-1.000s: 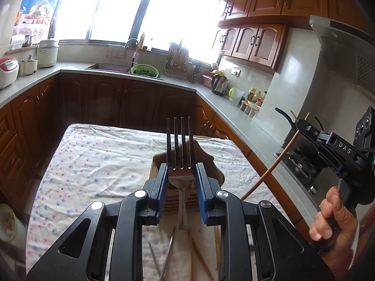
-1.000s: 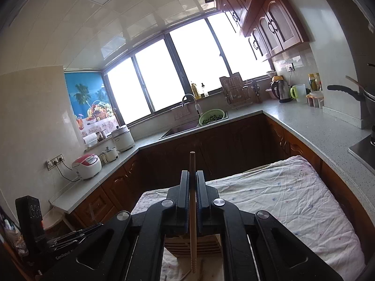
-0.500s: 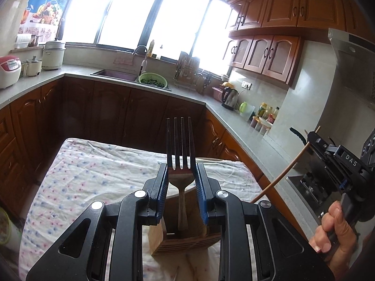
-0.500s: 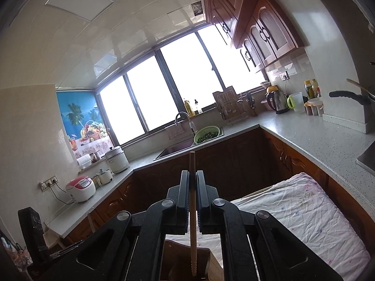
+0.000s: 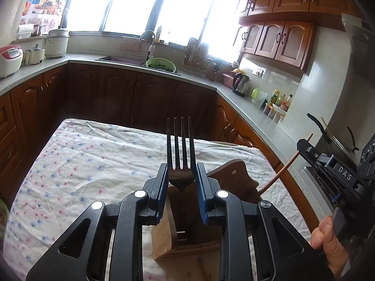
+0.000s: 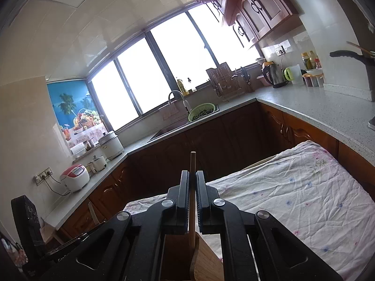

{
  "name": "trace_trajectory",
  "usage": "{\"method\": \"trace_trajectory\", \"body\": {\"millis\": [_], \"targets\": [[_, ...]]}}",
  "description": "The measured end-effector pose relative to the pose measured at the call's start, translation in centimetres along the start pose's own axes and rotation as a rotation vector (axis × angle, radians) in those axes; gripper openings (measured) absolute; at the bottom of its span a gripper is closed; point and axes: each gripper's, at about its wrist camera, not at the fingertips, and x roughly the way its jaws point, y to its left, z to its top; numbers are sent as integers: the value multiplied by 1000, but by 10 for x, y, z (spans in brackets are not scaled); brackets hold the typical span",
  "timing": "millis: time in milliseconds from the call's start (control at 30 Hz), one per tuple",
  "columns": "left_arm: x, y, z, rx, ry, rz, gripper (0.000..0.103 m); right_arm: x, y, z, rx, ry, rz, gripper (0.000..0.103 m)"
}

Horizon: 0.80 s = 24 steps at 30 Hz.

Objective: Organize utensils
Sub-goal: 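Lower the fork into the holder and open the left tool while the right tool releases the chopstick inside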

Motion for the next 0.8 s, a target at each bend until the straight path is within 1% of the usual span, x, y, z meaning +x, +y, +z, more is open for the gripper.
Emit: {"method": "trace_trajectory", "body": {"millis": [133, 267, 300, 433, 700, 767, 800], "targets": [[8, 0, -8, 6, 26, 12, 21, 9, 0, -10, -5, 36, 2, 5], [15, -1, -17, 18, 57, 26, 21, 8, 3, -13, -19, 33, -5, 5], [16, -1, -18, 18, 59, 18, 22, 9, 3, -12, -18, 37, -2, 5], [15, -3, -19, 27, 58, 27, 21, 11, 1, -10, -21, 56, -2, 6], [14, -2, -17, 22, 68, 23, 22, 13, 1, -10, -26, 76, -2, 10], [14, -1, -17, 23, 71, 21, 24, 13, 1, -10, -22, 83, 0, 11], [14, -1, -16, 21, 72, 25, 30, 13, 1, -10, -18, 85, -1, 12]]}}
